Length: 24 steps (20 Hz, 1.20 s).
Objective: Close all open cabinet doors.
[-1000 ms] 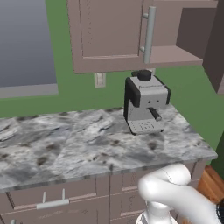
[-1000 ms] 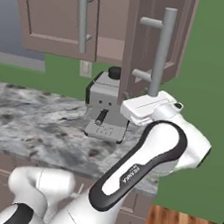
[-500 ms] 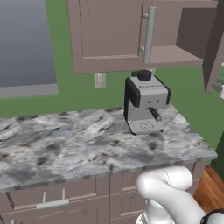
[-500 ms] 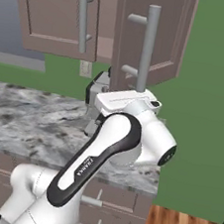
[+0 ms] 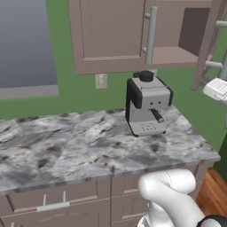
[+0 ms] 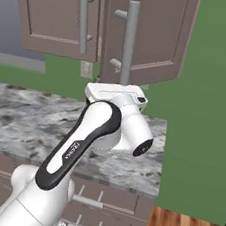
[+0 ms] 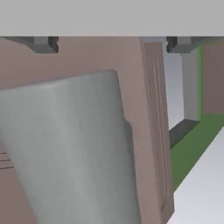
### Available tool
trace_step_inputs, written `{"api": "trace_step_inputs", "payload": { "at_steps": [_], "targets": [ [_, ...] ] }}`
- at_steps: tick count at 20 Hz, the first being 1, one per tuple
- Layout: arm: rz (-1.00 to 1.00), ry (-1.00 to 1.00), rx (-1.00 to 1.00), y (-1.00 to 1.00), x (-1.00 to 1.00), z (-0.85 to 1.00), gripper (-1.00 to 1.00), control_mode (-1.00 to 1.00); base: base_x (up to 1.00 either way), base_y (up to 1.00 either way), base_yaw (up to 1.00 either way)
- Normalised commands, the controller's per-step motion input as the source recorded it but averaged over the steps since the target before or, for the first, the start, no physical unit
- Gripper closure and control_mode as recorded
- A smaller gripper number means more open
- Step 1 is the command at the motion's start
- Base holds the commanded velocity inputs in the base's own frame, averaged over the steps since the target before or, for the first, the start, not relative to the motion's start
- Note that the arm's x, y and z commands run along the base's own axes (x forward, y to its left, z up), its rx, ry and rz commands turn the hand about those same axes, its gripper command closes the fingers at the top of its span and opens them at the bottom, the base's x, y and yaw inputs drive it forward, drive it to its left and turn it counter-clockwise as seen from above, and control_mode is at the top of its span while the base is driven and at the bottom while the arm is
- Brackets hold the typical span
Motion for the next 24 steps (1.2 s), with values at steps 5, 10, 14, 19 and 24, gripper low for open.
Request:
{"api": "trace_step_inputs", "payload": {
  "at_steps": [5, 10, 14, 19, 24],
  "targets": [
    [0.12, -0.09, 0.04, 0.02, 0.37, -0.07, -1.00, -1.00, 0.00, 0.00, 0.00],
    [0.07, -0.11, 0.01, 0.00, 0.33, -0.04, -1.00, -1.00, 0.00, 0.00, 0.00],
    [0.00, -0.07, 0.00, 0.03, 0.34, 0.00, -1.00, -1.00, 0.00, 0.00, 0.00],
    [-0.05, -0.03, 0.00, 0.02, 0.33, 0.00, -1.00, -1.00, 0.00, 0.00, 0.00],
    [-0.17, 0.00, 0.00, 0.06, 0.31, 0.00, -1.00, -1.00, 0.00, 0.00, 0.00]
  ]
}}
